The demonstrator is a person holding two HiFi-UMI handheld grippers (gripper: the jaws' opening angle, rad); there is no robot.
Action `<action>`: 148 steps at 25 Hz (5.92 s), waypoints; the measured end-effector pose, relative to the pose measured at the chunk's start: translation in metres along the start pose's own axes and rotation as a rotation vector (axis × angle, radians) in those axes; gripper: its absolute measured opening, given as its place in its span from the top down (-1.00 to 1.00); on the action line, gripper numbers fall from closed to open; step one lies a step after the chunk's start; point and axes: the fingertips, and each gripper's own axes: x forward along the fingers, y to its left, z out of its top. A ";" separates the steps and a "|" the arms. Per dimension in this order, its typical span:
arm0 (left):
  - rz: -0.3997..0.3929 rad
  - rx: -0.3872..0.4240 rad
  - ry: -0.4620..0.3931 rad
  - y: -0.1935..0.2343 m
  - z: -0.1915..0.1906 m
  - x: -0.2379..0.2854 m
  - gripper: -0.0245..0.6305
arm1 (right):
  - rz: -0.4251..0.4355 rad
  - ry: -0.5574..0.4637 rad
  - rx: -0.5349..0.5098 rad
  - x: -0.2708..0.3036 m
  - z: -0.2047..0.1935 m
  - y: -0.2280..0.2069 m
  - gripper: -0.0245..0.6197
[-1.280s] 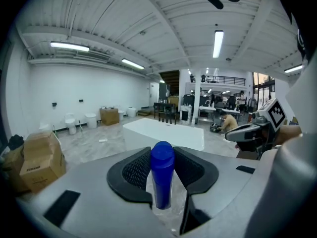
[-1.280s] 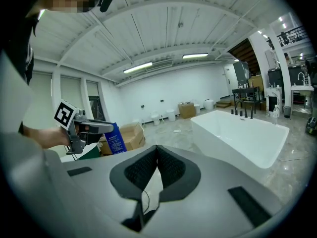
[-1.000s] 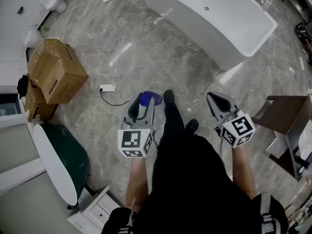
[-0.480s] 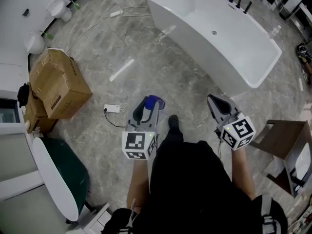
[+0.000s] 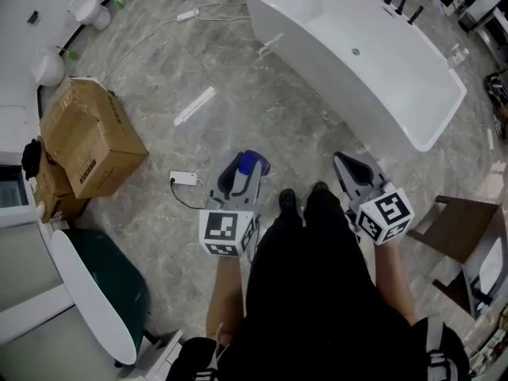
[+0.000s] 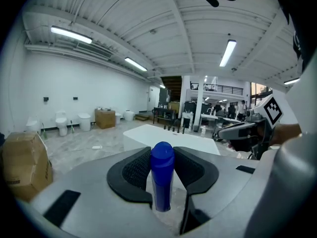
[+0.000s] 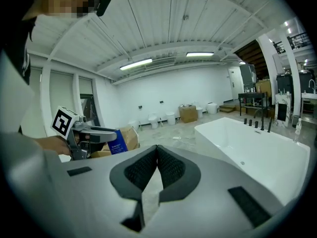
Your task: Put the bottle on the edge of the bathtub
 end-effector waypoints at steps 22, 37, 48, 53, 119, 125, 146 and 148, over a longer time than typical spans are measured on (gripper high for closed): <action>0.057 0.001 0.064 0.136 0.086 0.185 0.47 | 0.144 -0.017 -0.002 0.226 0.108 -0.133 0.89; 0.100 -0.067 0.116 0.224 0.090 0.276 0.47 | 0.207 0.088 -0.006 0.348 0.125 -0.173 0.89; -0.012 -0.072 0.134 0.345 0.108 0.376 0.47 | 0.150 0.160 0.021 0.490 0.155 -0.176 0.88; -0.125 0.003 0.147 0.387 0.125 0.431 0.48 | 0.099 0.185 0.041 0.559 0.173 -0.183 0.89; -0.093 0.138 0.607 0.570 -0.515 0.941 0.48 | 0.323 0.692 -0.075 0.955 -0.337 -0.382 0.89; -0.074 0.197 0.628 0.581 -0.522 0.967 0.48 | 0.325 0.703 -0.051 0.950 -0.346 -0.382 0.89; -0.117 0.209 0.669 0.570 -0.546 0.958 0.43 | 0.274 0.692 0.016 0.951 -0.349 -0.389 0.89; -0.123 0.210 0.672 0.569 -0.547 0.956 0.40 | 0.274 0.695 0.017 0.950 -0.349 -0.388 0.89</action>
